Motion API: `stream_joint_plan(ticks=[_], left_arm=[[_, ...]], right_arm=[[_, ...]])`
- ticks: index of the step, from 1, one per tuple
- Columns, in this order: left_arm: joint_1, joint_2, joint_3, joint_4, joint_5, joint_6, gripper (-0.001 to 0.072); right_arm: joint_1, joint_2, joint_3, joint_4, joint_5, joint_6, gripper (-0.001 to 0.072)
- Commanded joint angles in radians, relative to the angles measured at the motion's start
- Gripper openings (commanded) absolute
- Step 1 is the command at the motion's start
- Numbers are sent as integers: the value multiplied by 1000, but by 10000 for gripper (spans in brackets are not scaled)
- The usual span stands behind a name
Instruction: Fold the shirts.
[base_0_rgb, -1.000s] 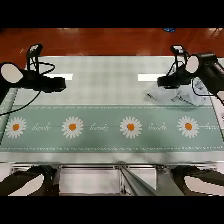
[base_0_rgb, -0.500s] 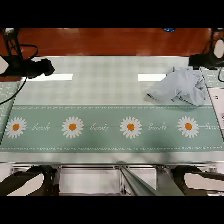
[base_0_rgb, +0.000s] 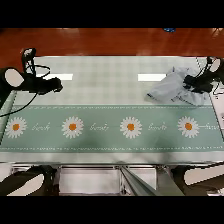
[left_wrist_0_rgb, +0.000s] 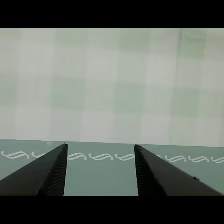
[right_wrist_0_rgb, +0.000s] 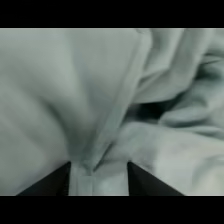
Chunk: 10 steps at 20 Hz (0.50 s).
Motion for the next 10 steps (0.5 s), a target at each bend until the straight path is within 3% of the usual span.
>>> stream_joint_plan(ticks=[1,2,4,5,10], left_arm=[[-3,-6,-17,-23,-2,1,510],[-4,-11,-17,-33,-1,1,509],[-10,-21,-17,-46,-2,1,509],[-9,-21,-16,-45,-2,2,510],[79,5,68,-45,-134,40,509]], right_arm=[[-10,-78,-4,153,-31,-52,408],[-10,-89,-4,185,-26,-76,379],[-10,-87,-4,255,-17,-153,73],[-10,-72,-3,296,-21,-198,25],[-10,81,101,360,-4,-302,24]])
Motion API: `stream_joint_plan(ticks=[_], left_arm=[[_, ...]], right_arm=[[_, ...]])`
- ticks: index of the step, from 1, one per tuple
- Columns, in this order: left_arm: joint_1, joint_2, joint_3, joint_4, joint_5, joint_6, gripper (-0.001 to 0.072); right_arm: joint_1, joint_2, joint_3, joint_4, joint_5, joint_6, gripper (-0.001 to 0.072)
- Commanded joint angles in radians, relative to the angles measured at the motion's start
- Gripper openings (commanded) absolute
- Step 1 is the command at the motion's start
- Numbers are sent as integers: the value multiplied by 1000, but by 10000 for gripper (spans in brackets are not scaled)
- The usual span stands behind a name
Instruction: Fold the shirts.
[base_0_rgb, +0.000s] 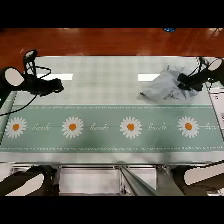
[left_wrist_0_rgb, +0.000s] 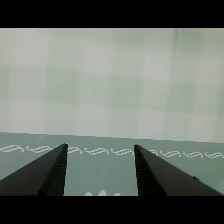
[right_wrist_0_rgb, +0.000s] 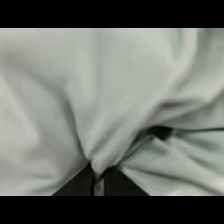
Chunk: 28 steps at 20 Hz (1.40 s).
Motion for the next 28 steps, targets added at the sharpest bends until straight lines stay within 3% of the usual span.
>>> stream_joint_plan(ticks=[1,13,17,22,28], left_arm=[[67,37,50,-4,-136,39,509],[111,408,-179,-105,-137,51,509],[105,416,-180,-143,-135,51,509],[105,416,-180,-165,-129,51,509],[105,416,-185,-166,-129,51,509]], right_arm=[[-1,113,81,66,12,-83,24],[-1,508,492,422,44,-233,24],[23,550,490,552,267,-277,24],[370,550,332,420,258,-273,24],[745,549,-103,414,42,-275,24]])
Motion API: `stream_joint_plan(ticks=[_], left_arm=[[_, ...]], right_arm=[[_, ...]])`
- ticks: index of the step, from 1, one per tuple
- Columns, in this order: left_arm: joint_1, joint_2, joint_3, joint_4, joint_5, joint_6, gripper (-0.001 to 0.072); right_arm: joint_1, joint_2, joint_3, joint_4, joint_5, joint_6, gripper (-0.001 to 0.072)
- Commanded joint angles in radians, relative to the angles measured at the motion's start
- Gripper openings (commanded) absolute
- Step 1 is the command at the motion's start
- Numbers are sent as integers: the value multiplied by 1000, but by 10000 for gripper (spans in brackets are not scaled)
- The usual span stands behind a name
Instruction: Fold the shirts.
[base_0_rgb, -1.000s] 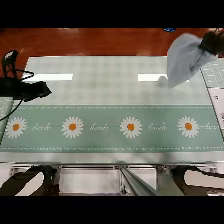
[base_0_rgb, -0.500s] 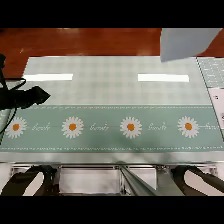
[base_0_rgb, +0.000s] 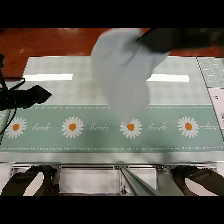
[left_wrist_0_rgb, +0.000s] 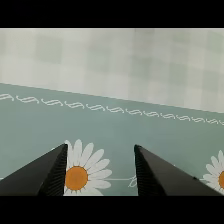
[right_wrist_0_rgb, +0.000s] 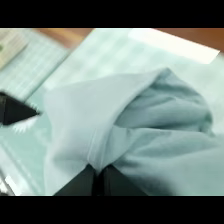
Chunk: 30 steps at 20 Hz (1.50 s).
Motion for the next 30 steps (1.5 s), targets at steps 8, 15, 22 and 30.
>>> stream_joint_plan(ticks=[8,15,22,30], left_arm=[[-86,-6,-150,-28,-1,0,509],[-73,-41,-95,-26,111,0,509],[-49,-258,-239,-289,40,103,509],[-182,-626,-140,-547,123,209,508]], right_arm=[[166,-203,-583,-51,-288,23,37],[-121,-109,-344,-123,-51,69,413],[-598,229,-690,-298,-51,166,408],[-607,356,-996,-188,-52,123,405]])
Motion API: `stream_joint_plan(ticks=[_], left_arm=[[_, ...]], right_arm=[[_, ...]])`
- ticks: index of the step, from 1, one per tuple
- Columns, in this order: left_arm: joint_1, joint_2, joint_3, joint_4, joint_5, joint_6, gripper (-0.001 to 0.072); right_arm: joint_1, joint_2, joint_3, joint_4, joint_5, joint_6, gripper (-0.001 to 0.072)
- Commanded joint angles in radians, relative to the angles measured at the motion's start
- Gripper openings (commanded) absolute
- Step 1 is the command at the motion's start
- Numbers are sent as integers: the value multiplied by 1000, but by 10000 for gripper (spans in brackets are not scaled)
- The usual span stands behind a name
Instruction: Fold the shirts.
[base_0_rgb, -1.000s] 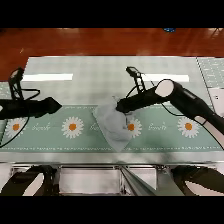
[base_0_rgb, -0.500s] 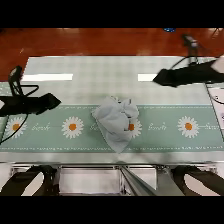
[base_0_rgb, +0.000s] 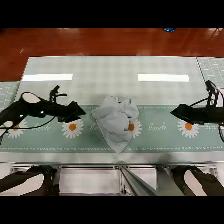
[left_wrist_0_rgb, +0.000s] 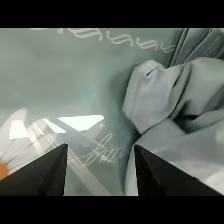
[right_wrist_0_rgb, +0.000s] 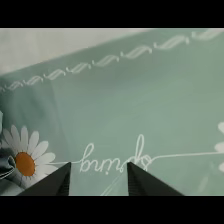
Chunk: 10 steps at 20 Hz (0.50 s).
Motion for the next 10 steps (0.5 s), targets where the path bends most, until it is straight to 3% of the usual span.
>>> stream_joint_plan(ticks=[1,8,9,10], left_arm=[[-83,-129,50,-78,39,23,508],[-171,-296,197,-156,42,13,494],[-172,-303,213,-155,34,14,342],[-172,-302,225,-155,27,35,52]], right_arm=[[-11,30,-62,38,8,-14,405],[-11,30,-63,41,47,-14,405],[-11,30,-63,41,74,-14,405],[-10,30,-71,49,109,-15,405]])
